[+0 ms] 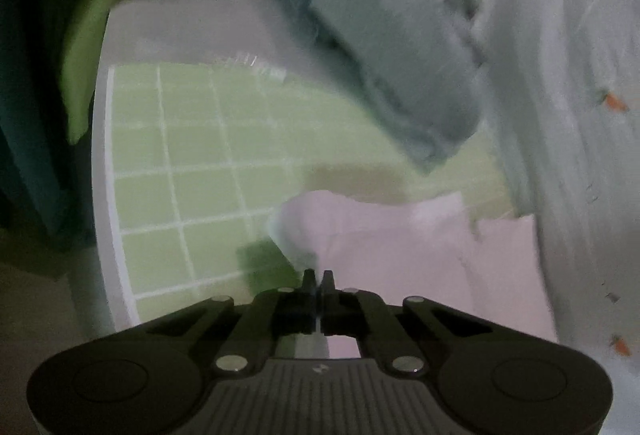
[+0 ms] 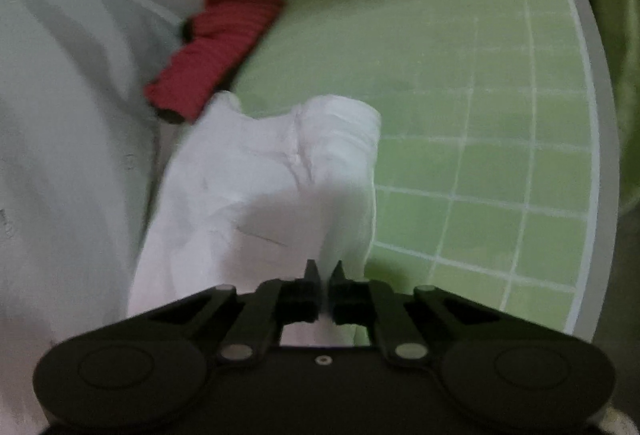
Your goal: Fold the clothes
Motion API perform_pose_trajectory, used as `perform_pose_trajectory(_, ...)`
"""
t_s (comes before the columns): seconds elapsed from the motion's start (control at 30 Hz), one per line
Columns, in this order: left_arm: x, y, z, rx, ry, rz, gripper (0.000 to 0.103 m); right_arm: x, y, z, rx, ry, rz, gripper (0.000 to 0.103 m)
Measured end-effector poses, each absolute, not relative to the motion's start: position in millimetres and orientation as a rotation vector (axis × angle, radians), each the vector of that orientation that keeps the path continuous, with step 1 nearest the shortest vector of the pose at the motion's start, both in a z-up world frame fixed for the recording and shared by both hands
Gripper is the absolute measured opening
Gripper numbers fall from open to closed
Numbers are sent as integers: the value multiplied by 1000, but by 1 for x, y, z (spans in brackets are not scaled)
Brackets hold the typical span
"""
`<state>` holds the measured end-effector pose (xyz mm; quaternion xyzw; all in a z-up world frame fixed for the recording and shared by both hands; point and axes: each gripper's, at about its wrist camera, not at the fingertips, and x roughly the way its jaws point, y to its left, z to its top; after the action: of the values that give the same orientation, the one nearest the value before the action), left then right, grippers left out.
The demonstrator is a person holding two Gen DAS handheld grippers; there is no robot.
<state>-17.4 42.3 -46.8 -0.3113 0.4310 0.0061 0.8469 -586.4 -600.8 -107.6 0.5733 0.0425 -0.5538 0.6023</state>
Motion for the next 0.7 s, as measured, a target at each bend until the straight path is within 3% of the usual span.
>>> perform_pose_trajectory(0.23,-48,47,1,-598,791,5,0,-629,-572,-60,1307,-44,-1245,4)
perform_pose_trajectory(0.47,-66,17,115,-473,468,-140,0,-637,-564,-8,1249,-186,-1169,4)
perform_pose_trajectory(0.7,-32,-32,95,-476,525,-142,0,-617,-581,-8,1209,-167,-1187,4)
